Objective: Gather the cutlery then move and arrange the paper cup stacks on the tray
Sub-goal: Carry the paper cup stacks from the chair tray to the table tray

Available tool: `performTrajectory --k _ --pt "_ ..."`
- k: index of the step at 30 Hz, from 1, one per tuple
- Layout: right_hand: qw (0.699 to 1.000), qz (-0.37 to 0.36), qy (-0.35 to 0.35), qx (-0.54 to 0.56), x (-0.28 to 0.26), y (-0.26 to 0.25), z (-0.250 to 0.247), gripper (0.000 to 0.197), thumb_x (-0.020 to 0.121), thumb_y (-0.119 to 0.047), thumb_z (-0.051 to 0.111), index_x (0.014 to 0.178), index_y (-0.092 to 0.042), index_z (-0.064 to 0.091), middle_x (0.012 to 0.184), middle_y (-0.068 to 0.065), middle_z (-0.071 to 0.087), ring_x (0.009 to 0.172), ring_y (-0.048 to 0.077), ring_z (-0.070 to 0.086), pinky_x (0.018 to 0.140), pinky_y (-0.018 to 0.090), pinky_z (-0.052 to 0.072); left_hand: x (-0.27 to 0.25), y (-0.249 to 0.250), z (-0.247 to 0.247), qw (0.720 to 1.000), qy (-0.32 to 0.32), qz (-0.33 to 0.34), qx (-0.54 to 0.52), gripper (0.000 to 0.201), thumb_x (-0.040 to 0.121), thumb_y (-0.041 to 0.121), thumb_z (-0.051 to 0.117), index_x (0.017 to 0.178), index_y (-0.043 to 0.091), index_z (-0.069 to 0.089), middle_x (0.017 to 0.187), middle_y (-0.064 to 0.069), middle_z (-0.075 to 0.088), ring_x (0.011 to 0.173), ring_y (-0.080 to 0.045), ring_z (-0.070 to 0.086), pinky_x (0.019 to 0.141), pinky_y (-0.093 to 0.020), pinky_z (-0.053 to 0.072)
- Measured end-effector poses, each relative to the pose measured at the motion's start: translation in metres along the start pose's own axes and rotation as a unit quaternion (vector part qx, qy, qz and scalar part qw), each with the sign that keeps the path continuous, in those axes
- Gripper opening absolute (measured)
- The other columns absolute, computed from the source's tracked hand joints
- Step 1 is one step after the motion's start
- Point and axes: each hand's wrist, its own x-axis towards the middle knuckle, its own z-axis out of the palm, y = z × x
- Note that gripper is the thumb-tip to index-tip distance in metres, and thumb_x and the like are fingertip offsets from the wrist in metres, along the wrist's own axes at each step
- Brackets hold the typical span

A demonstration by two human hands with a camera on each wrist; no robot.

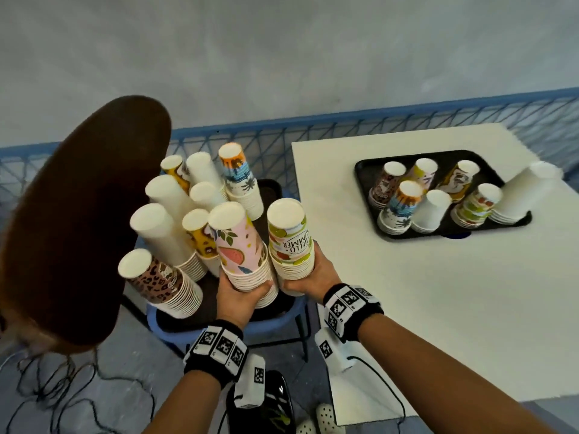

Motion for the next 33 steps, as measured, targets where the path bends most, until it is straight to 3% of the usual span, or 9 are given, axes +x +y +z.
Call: performTrajectory --k 5,8,10,13,16,18,22,25,33 --pt "0.999 -0.007 0.051 -0.009 -0.019 -0.007 -0.047 0.083 0.059 -0.001 0.082 0.128 -0.022 0.04 0.108 -0.008 0.057 0.098 0.008 0.055 0.065 -0.006 0.039 -0.003 0.025 0.039 0.996 -0.08 0.047 0.001 0.093 0.042 0.024 0.081 0.125 0.01 0.042 0.117 0.002 0.057 0.102 0.005 0.057 0.086 -0.004 0.043" --pt "0.996 -0.016 0.085 -0.007 -0.028 -0.006 -0.077 0.081 0.059 -0.002 0.082 0.122 -0.03 0.039 0.107 -0.008 0.058 0.098 0.007 0.055 0.066 -0.005 0.04 -0.007 0.03 0.068 0.992 -0.108 0.057 0.001 0.087 0.054 -0.009 0.082 0.129 0.005 0.04 0.123 -0.007 0.053 0.113 -0.013 0.052 0.084 -0.001 0.042" --pt "0.994 -0.017 0.109 -0.001 -0.034 -0.004 -0.098 0.08 0.059 -0.002 0.082 0.121 -0.031 0.039 0.106 -0.008 0.058 0.096 0.007 0.056 0.071 0.0 0.043 -0.012 0.031 0.089 0.99 -0.129 0.058 -0.003 0.082 0.058 -0.018 0.075 0.129 0.003 0.04 0.124 -0.01 0.053 0.115 -0.019 0.051 0.091 -0.01 0.043" --pt "0.991 -0.011 0.134 0.014 -0.041 0.004 -0.128 0.083 0.057 -0.002 0.083 0.126 -0.025 0.042 0.107 -0.008 0.061 0.099 0.01 0.058 0.084 0.016 0.047 -0.019 0.031 0.12 0.987 -0.157 0.037 -0.007 0.086 0.05 -0.003 0.083 0.126 0.008 0.044 0.121 -0.009 0.059 0.112 -0.021 0.056 0.099 -0.034 0.042" --pt "0.989 -0.003 0.147 0.029 -0.047 0.012 -0.164 0.085 0.054 -0.005 0.084 0.125 -0.026 0.042 0.107 -0.007 0.061 0.099 0.011 0.059 0.08 0.015 0.045 -0.026 0.033 0.155 0.986 -0.166 0.018 -0.004 0.091 0.04 0.021 0.085 0.123 0.011 0.048 0.116 -0.004 0.063 0.107 -0.017 0.06 0.097 -0.035 0.045" --pt "0.987 0.004 0.156 0.039 -0.049 0.018 -0.192 0.084 0.049 -0.011 0.083 0.121 -0.028 0.043 0.109 -0.006 0.06 0.1 0.013 0.058 0.084 0.023 0.045 -0.032 0.036 0.182 0.986 -0.167 0.013 -0.006 0.093 0.037 0.03 0.083 0.121 0.012 0.048 0.113 0.0 0.064 0.104 -0.013 0.062 0.094 -0.031 0.046" --pt "0.987 0.003 0.154 0.037 -0.051 0.037 -0.253 0.081 0.044 -0.022 0.078 0.115 -0.034 0.041 0.109 -0.005 0.062 0.102 0.015 0.059 0.087 0.028 0.046 -0.043 0.039 0.243 0.986 -0.167 0.017 0.003 0.096 0.038 0.031 0.084 0.125 0.01 0.047 0.12 -0.006 0.062 0.11 -0.021 0.06 0.096 -0.036 0.046" --pt "0.988 0.005 0.153 0.021 -0.049 0.05 -0.301 0.085 0.044 -0.023 0.079 0.122 -0.027 0.044 0.109 -0.005 0.061 0.102 0.016 0.06 0.09 0.031 0.048 -0.053 0.038 0.287 0.989 -0.146 0.018 -0.004 0.097 0.038 0.032 0.084 0.126 0.013 0.046 0.122 -0.004 0.061 0.112 -0.019 0.058 0.096 -0.034 0.044" --pt "0.981 -0.017 0.193 0.022 -0.03 0.06 -0.412 0.082 0.057 -0.002 0.083 0.127 -0.017 0.043 0.111 -0.003 0.059 0.104 0.017 0.057 0.096 0.035 0.046 -0.075 0.038 0.359 0.997 -0.066 -0.008 -0.027 0.095 0.039 0.03 0.083 0.126 0.019 0.047 0.124 -0.001 0.06 0.112 -0.016 0.058 0.102 -0.038 0.043"
